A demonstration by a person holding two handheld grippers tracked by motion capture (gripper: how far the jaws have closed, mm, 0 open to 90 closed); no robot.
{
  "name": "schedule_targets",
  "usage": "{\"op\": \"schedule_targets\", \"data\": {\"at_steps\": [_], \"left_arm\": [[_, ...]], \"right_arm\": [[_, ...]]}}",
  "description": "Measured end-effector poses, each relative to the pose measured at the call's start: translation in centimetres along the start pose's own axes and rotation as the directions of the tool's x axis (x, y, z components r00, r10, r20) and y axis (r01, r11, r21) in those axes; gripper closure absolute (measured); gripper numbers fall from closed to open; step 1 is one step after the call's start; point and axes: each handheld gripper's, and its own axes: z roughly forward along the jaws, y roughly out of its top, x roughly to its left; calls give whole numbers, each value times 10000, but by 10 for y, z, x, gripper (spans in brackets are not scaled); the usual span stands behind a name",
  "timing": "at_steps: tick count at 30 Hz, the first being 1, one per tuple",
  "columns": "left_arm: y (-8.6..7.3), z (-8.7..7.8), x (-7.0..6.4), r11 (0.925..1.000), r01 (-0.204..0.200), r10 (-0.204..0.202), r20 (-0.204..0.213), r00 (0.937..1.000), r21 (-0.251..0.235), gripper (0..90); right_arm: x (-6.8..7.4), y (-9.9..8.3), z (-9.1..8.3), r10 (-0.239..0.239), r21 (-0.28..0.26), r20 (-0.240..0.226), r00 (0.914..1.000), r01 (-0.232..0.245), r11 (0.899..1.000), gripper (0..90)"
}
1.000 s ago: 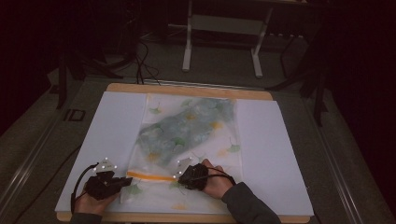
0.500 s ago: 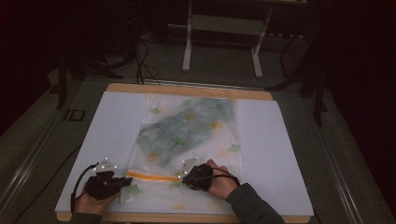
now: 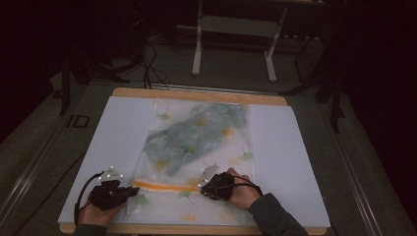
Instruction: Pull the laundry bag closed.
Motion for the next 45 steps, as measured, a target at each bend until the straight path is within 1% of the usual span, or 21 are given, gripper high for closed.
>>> {"op": "schedule_targets", "data": {"at_steps": [5, 6, 20, 21, 30, 33, 39, 40, 45], "left_arm": [[0, 0, 0, 10000, 27, -27, 7, 10000, -14, 882], [0, 0, 0, 10000, 40, -40, 13, 10000, -35, 882], [0, 0, 1, 10000, 51, -51, 12, 10000, -32, 883], [0, 0, 1, 10000, 47, -47, 9, 10000, -22, 882], [0, -1, 1, 10000, 37, -37, -2, 10000, -18, 882], [0, -1, 1, 10000, 33, -33, -16, 10000, -17, 882], [0, 0, 1, 10000, 48, -48, -17, 10000, -15, 882], [0, -1, 2, 10000, 42, -42, -19, 10000, -20, 882], [0, -1, 2, 10000, 51, -51, -19, 10000, -23, 882]], "right_arm": [[-1, -4, -3, -32, 75, 7, 10000, 32, 10000, 847], [-1, -6, -5, 2, 181, 27, 10000, -3, 9998, 847], [-4, -22, -13, 148, 295, 102, 9998, -151, 9995, 847], [-6, -26, -15, 202, 309, 95, 9998, -204, 9993, 847], [-8, -36, -21, 312, 425, 188, 9993, -320, 9986, 847], [-9, -43, -25, 448, 443, 247, 9987, -459, 9980, 847], [-10, -51, -29, 566, 471, 288, 9980, -579, 9972, 847], [-12, -55, -31, 645, 509, 293, 9975, -659, 9965, 847], [-13, -61, -35, 682, 616, 338, 9971, -702, 9956, 847]]}}
